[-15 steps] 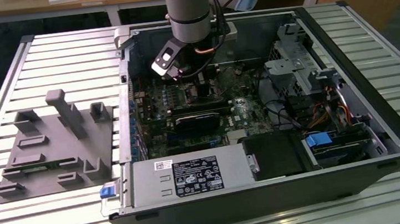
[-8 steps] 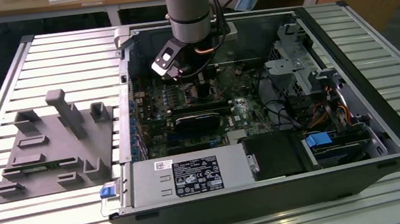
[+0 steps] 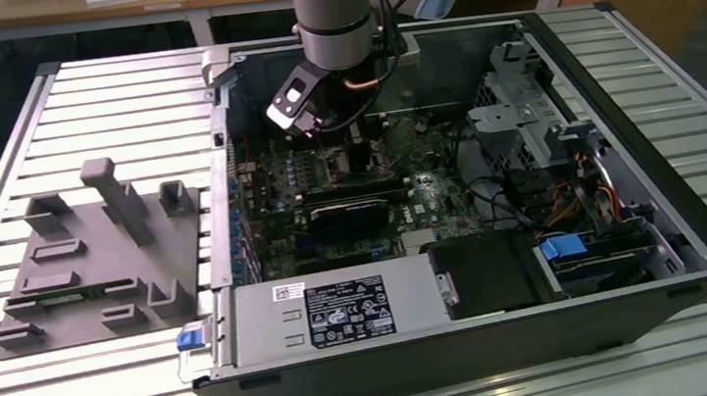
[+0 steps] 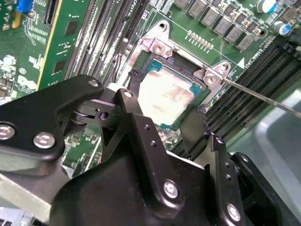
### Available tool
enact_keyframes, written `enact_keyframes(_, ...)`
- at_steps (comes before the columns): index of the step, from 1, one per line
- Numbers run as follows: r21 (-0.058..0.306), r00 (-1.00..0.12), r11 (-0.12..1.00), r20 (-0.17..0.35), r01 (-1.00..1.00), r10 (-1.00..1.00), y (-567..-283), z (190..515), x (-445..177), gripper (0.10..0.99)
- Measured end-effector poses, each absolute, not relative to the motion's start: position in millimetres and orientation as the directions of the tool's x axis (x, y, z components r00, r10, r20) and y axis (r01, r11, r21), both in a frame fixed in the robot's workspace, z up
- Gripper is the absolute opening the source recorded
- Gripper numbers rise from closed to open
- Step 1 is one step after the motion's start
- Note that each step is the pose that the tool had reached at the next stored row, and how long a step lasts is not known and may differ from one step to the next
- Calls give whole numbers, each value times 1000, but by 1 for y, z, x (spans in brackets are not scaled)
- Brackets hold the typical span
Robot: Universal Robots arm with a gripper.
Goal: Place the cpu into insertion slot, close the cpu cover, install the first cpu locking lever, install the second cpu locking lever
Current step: 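Place the cpu into insertion slot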
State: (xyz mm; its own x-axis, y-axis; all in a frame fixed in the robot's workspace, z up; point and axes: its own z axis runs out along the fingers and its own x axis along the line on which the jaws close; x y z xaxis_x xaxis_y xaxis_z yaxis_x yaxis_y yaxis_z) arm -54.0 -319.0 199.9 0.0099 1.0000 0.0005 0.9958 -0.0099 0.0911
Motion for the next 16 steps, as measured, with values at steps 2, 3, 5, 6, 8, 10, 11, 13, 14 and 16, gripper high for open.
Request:
enact_keyframes(2, 91, 10, -10, 1, 996, 1000, -319, 204, -54, 608)
enact_keyframes(3, 91, 10, -10, 1, 996, 1000, -319, 205, -54, 608)
enact_keyframes(5, 91, 10, -10, 1, 996, 1000, -319, 207, -54, 608)
enact_keyframes(6, 91, 10, -10, 1, 996, 1000, -319, 207, -54, 608)
enact_keyframes(8, 91, 10, -10, 1, 996, 1000, -319, 207, -54, 608)
enact_keyframes(10, 91, 10, -10, 1, 996, 1000, -319, 207, -54, 608)
enact_keyframes(11, 91, 10, -10, 1, 996, 1000, -319, 207, -54, 608)
enact_keyframes(13, 91, 10, -10, 1, 996, 1000, -319, 207, -54, 596)
enact_keyframes(14, 91, 10, -10, 1, 996, 1000, -319, 207, -54, 596)
enact_keyframes(16, 91, 10, -10, 1, 996, 1000, -319, 207, -54, 533)
